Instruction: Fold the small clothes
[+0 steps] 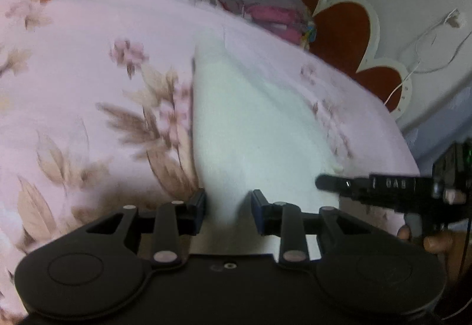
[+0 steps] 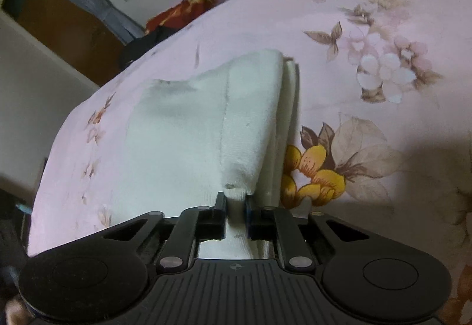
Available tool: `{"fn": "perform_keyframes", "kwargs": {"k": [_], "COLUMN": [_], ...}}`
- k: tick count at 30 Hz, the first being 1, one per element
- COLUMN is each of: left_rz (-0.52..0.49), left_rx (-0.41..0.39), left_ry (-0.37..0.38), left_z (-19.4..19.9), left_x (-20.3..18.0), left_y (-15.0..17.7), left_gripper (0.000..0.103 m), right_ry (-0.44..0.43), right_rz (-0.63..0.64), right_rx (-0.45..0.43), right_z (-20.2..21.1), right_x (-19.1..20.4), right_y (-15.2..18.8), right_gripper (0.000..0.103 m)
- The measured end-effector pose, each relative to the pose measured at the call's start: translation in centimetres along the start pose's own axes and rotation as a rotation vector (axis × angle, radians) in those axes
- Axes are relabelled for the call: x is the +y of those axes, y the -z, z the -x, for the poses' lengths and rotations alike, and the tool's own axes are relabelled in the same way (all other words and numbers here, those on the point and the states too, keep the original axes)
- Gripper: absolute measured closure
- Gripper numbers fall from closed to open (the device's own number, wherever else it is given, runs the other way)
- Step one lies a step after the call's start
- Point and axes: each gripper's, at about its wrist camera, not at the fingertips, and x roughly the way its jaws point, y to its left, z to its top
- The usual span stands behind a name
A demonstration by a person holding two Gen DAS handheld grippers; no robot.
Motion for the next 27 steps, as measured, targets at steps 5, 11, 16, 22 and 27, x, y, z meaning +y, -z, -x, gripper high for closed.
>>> {"fn": "perform_keyframes", "kwargs": {"k": [5,11,16,22,27], "left_rz": [-0.004,0.007,-0.021,-0.105,-0.090], "left_rx": [-0.090,-0.089,-0.057,-0.160,-0.058], "left_ry": [0.017,0.031,0.029,0.074,0.032], "left_z": [-0.3,-4.6,-6.8,-5.6,-7.1], "left_x": [0.9,2.0,2.3,1.9,2.5], "left_y": [-4.2,-8.3,-8.6,-7.9,-8.3], "left_gripper": [0.070,0.070,0.068,0.072,0.065], "right_ry": [-0.011,-0.012,0.062,0.092,0.188], "right_rz": [-0.050,-0.116,-0.023,0.162,0.111], "right_rx": [-0.166,-0.180,-0.157,-0.322,-0.212], "right_z": [2.8,-0.3,-3.4,-1.0,-4.0], "right_x": [-1.0,-1.9,-1.0,0.5,-0.8], "right_y": [-0.9,-5.2,-6.4,-3.9,-3.9], "right_gripper": [0.043,0.044,0.082,0.098,0.097]}}
